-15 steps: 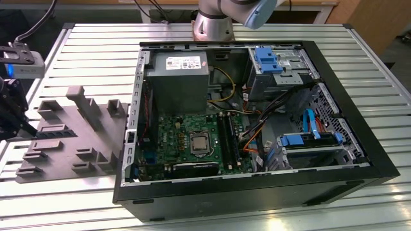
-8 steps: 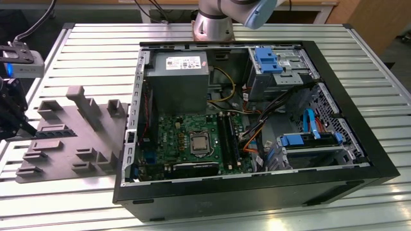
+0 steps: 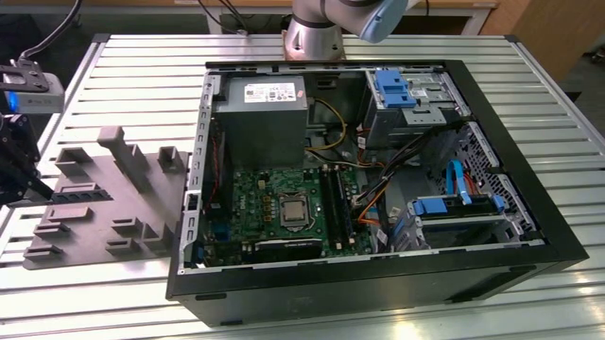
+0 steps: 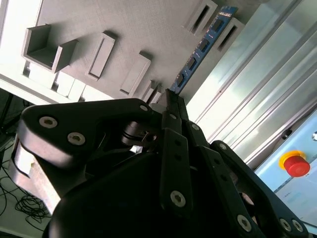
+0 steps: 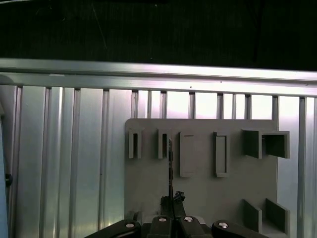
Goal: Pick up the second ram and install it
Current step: 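Pick up the second ram and move it above second insertion slot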
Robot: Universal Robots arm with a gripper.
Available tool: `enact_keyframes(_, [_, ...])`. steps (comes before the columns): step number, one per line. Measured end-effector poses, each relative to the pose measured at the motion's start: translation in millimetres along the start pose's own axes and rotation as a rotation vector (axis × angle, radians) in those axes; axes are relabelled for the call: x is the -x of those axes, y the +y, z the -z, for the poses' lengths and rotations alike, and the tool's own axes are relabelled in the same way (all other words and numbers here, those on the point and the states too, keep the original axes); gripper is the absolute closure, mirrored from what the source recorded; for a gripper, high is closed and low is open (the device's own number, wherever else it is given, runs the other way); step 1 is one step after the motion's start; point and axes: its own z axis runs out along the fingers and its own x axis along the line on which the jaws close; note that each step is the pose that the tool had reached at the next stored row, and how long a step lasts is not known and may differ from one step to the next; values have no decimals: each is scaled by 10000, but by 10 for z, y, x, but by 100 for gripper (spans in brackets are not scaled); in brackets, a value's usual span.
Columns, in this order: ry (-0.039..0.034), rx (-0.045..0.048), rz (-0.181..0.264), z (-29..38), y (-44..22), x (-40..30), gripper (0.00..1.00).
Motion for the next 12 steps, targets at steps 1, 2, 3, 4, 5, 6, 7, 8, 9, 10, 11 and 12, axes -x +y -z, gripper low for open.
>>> enact_keyframes(1, [0,0,0,2,0,0,89])
enact_keyframes(2, [0,1,0,5,0,0,89])
enact_keyframes(3, [0,0,0,8,0,0,89])
enact_keyframes(4, [0,1,0,11,0,0,89])
enact_keyframes(5, [0,0,0,15,0,1,89])
enact_keyframes(6, [0,0,0,18,0,1,89])
enact_keyframes(7, [0,0,0,21,0,1,89])
enact_keyframes(8, [-1,0,0,24,0,1,89])
enact_keyframes(9, [-1,-1,0,27,0,1,89])
enact_keyframes(10, [0,0,0,30,0,1,89])
enact_keyframes(11, [0,0,0,33,0,2,89])
enact_keyframes(12, [-1,-1,0,36,0,2,89])
